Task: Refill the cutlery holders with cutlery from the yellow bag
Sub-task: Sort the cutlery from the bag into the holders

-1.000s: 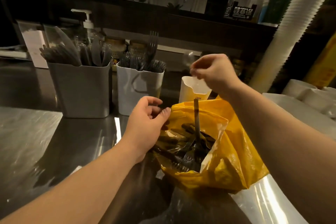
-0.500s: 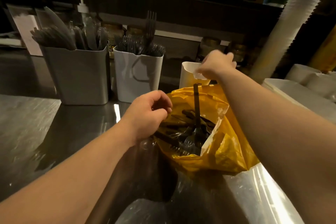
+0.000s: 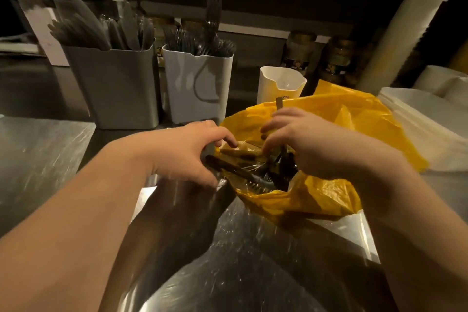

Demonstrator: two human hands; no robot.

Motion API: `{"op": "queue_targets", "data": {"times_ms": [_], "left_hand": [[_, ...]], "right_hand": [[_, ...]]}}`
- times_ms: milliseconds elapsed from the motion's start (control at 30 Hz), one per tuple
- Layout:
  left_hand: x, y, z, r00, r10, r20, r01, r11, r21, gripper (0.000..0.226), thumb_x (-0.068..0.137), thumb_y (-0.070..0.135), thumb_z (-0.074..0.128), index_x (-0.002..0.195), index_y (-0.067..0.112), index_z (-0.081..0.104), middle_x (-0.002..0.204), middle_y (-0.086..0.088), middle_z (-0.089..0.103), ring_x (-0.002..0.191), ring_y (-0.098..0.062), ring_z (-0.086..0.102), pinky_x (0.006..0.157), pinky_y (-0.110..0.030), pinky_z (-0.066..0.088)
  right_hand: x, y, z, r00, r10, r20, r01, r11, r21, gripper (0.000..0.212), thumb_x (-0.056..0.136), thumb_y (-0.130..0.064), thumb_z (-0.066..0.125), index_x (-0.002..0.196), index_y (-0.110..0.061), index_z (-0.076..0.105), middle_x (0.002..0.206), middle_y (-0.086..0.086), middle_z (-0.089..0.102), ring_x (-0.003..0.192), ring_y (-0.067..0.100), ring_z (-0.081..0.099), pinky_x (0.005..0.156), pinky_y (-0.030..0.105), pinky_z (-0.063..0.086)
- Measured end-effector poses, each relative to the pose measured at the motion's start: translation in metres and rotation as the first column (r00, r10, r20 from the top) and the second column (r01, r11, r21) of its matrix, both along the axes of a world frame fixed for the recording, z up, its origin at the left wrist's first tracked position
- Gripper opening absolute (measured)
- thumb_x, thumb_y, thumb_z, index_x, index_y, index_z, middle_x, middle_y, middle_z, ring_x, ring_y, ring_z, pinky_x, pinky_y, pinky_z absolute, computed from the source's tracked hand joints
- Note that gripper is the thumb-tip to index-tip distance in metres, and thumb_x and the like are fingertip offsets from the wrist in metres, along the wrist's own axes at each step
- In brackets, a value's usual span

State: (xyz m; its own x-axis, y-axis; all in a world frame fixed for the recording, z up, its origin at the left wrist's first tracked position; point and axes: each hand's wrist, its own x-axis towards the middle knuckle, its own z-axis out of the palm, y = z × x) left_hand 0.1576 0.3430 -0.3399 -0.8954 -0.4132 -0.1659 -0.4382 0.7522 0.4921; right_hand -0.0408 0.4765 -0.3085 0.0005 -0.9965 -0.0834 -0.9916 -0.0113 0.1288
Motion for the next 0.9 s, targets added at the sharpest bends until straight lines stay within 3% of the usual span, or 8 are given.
{"op": "queue_targets", "data": {"times_ms": [100, 267, 433, 533, 633, 733, 800, 900], "left_hand": [[-0.001, -0.002, -0.006, 0.999, -0.018, 0.05, 0.019, 0.999, -0.028, 0.085, 0.077, 0.039, 0.086, 0.144, 0.052, 0.036, 0.134, 0.022, 0.035, 0.121, -0.006, 0.041, 0.107, -0.027, 0.041], [-0.005, -0.004, -0.01, 1.0, -0.007, 0.013, 0.008, 0.996, -0.089, 0.066, 0.086, 0.034, 0.078, 0.14, 0.049, 0.044, 0.124, 0.022, 0.042, 0.1, -0.002, 0.052, 0.077, -0.011, 0.043], [-0.015, 0.002, -0.017, 0.996, 0.005, -0.09, -0.017, 0.992, -0.128, 0.055, 0.094, 0.018, 0.069, 0.143, 0.036, 0.051, 0.124, 0.017, 0.046, 0.103, -0.006, 0.055, 0.078, -0.007, 0.044], [-0.019, 0.008, -0.018, 0.98, 0.007, -0.199, -0.032, 0.992, -0.124, 0.054, 0.092, 0.013, 0.069, 0.14, 0.034, 0.054, 0.12, 0.017, 0.048, 0.106, -0.006, 0.054, 0.082, -0.01, 0.046], [-0.023, 0.015, -0.019, 0.955, 0.027, -0.297, -0.059, 0.993, -0.101, 0.054, 0.09, 0.009, 0.071, 0.138, 0.029, 0.056, 0.115, 0.015, 0.05, 0.104, -0.005, 0.053, 0.083, -0.008, 0.045], [-0.026, 0.016, -0.023, 0.937, 0.04, -0.348, -0.078, 0.993, -0.094, 0.053, 0.085, 0.008, 0.074, 0.132, 0.027, 0.058, 0.113, 0.013, 0.052, 0.102, -0.009, 0.055, 0.084, -0.013, 0.049], [-0.029, 0.017, -0.024, 0.931, 0.048, -0.363, -0.076, 0.995, -0.063, 0.049, 0.083, 0.01, 0.076, 0.124, 0.032, 0.059, 0.111, 0.014, 0.053, 0.1, -0.01, 0.058, 0.082, -0.018, 0.055], [-0.03, 0.018, -0.024, 0.927, 0.087, -0.365, -0.069, 0.996, 0.063, 0.046, 0.081, 0.009, 0.078, 0.115, 0.031, 0.056, 0.108, 0.013, 0.053, 0.094, -0.013, 0.062, 0.079, -0.024, 0.061]], "right_hand": [[0.0, -0.005, -0.01, 0.995, -0.053, -0.085, 0.057, 0.997, 0.049, 0.065, 0.09, -0.013, 0.07, 0.144, -0.041, 0.047, 0.153, -0.014, 0.041, 0.151, 0.016, 0.017, 0.122, 0.046, 0.012], [-0.002, -0.006, -0.009, 0.981, -0.144, -0.127, 0.141, 0.99, -0.029, 0.058, 0.093, -0.027, 0.069, 0.144, -0.043, 0.046, 0.14, -0.012, 0.053, 0.135, 0.018, 0.036, 0.111, 0.046, 0.021], [0.006, -0.015, -0.015, 0.997, -0.055, -0.046, 0.05, 0.994, -0.102, 0.053, 0.094, -0.026, 0.069, 0.142, -0.038, 0.052, 0.137, -0.01, 0.056, 0.132, 0.018, 0.042, 0.112, 0.038, 0.032], [0.004, -0.015, -0.017, 0.993, -0.076, 0.095, 0.083, 0.994, -0.071, 0.049, 0.094, -0.016, 0.067, 0.139, -0.032, 0.057, 0.13, -0.007, 0.057, 0.122, 0.016, 0.047, 0.101, 0.028, 0.048], [-0.002, -0.011, -0.012, 0.944, -0.047, 0.326, 0.083, 0.992, -0.098, 0.046, 0.094, -0.009, 0.063, 0.135, -0.03, 0.06, 0.133, -0.009, 0.051, 0.122, 0.011, 0.048, 0.094, 0.021, 0.051], [-0.004, -0.007, -0.008, 0.87, -0.026, 0.493, 0.028, 1.0, 0.003, 0.055, 0.09, -0.026, 0.071, 0.14, -0.031, 0.05, 0.136, -0.015, 0.046, 0.123, 0.004, 0.045, 0.087, 0.012, 0.048], [-0.001, -0.006, -0.011, 0.886, -0.108, 0.45, 0.015, 0.979, 0.204, 0.072, 0.084, -0.032, 0.078, 0.145, -0.032, 0.039, 0.13, -0.016, 0.043, 0.123, 0.005, 0.044, 0.089, 0.014, 0.048], [0.002, -0.012, -0.022, 0.975, -0.112, 0.192, 0.06, 0.964, 0.26, 0.078, 0.084, -0.038, 0.078, 0.149, -0.031, 0.034, 0.144, -0.008, 0.041, 0.137, 0.016, 0.034, 0.114, 0.034, 0.038]]}}
